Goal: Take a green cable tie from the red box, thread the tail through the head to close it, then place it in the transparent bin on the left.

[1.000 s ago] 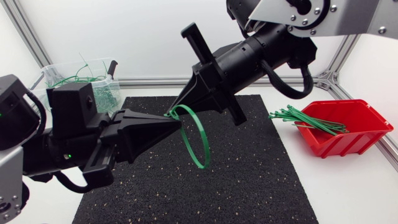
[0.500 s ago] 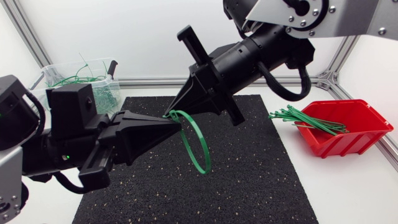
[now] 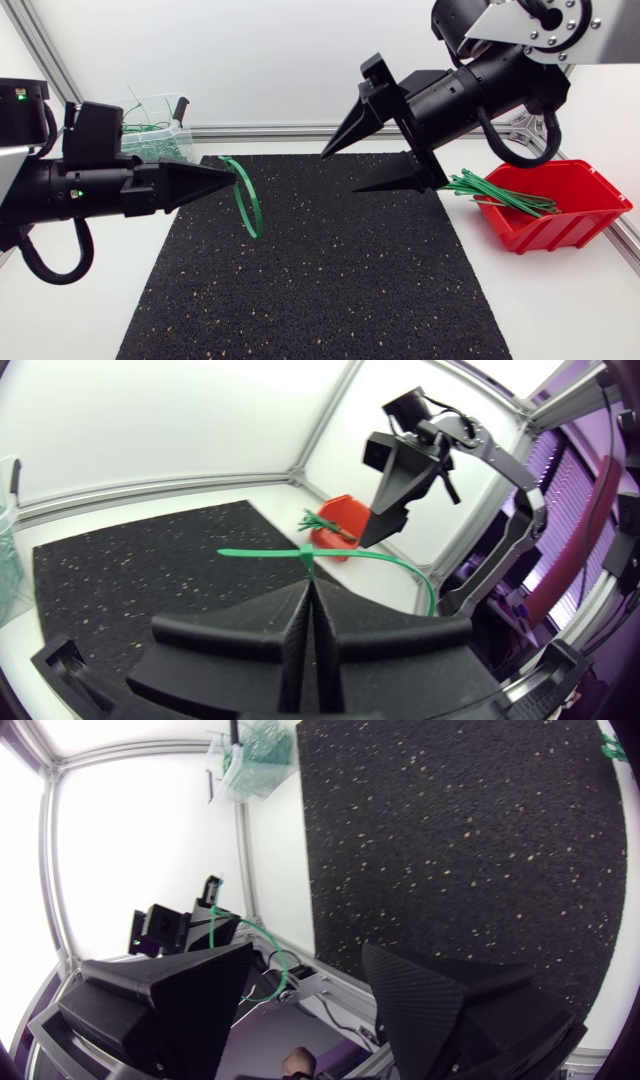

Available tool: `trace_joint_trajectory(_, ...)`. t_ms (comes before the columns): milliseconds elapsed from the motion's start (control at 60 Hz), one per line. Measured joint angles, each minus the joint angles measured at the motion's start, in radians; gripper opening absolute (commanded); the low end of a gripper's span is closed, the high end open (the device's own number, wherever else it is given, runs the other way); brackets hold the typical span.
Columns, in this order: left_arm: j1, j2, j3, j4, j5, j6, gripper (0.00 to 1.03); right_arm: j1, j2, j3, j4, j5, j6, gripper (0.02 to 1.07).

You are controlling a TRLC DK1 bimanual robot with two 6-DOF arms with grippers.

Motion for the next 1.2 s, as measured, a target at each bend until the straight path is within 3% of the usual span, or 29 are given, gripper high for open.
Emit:
trace_joint_trajectory(217,0.153,0.147,0.165,-0.213,-0.255,0.175,0.04,-0.034,0.006,-0.019,-0.021,0.242,-0.125,1.02)
trace_joint_trajectory(417,0.282,0.278,0.316,-0.23,-0.462,0.247,0.04,-0.043,-0.077,-0.029,-0.025,0.406,-0.178,1.02)
trace_joint_trajectory(717,0.437,0.426,0.545,-0.006,-0.673,0.261,0.04,-0.071,-0.198,-0.082,-0.019,0.573,-0.244,1.02)
trace_joint_trajectory(933,0.489,0.61,0.708,0.144,-0.8,0.261,0.04,-0.085,-0.254,-0.119,-0.016,0.604,-0.285,1.02)
trace_joint_trajectory(983,0.49,0.652,0.731,0.16,-0.824,0.261,0.2,-0.085,-0.269,-0.129,-0.016,0.608,-0.29,1.02)
trace_joint_trajectory(1083,0.48,0.719,0.74,0.211,-0.883,0.263,0.89,-0.084,-0.298,-0.148,-0.017,0.628,-0.295,1.02)
trace_joint_trajectory(1100,0.477,0.727,0.74,0.217,-0.895,0.265,0.96,-0.084,-0.303,-0.151,-0.017,0.631,-0.295,1.02)
trace_joint_trajectory(1200,0.46,0.779,0.755,0.221,-0.927,0.27,1.0,-0.084,-0.327,-0.166,-0.019,0.633,-0.297,1.02)
